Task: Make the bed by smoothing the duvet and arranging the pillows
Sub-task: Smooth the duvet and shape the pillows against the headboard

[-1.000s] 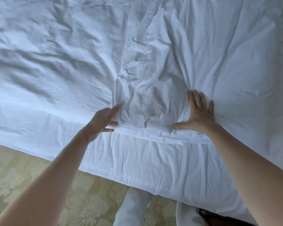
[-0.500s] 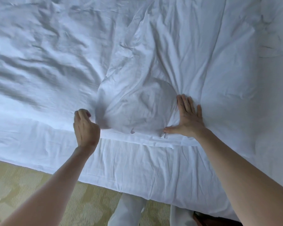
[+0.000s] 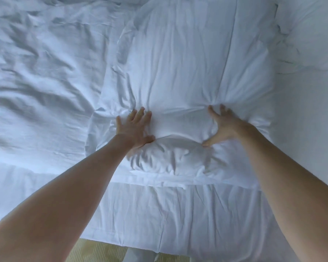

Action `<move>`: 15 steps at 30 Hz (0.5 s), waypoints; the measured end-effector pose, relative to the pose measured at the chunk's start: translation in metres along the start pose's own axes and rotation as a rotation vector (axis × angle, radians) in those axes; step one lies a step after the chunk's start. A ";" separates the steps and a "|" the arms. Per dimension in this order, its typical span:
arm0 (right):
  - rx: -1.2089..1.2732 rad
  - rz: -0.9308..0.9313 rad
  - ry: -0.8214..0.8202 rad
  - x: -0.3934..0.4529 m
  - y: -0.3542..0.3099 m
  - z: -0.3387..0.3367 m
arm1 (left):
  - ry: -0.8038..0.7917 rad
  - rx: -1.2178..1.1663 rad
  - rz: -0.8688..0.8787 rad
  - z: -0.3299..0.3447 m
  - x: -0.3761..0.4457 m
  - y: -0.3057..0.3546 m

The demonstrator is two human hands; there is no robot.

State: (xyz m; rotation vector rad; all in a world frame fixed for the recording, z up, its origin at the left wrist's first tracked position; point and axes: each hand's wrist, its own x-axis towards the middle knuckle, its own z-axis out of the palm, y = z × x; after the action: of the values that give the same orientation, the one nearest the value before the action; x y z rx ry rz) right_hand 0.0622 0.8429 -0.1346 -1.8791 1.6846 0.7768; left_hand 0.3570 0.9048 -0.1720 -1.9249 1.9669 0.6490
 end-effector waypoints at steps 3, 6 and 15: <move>0.123 -0.070 0.091 0.011 0.018 -0.035 | 0.172 0.030 0.033 -0.038 0.015 0.010; 0.188 -0.040 0.492 0.017 0.027 -0.055 | 0.492 -0.125 0.017 -0.075 0.033 0.015; 0.438 0.056 0.398 0.094 0.036 -0.140 | 0.630 -0.628 -0.363 -0.162 0.160 0.004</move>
State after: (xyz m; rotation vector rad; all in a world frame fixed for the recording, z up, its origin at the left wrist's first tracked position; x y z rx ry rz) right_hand 0.0451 0.6746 -0.0997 -1.7487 1.9536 0.0283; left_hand 0.3601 0.6838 -0.1172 -3.0909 1.7482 0.6590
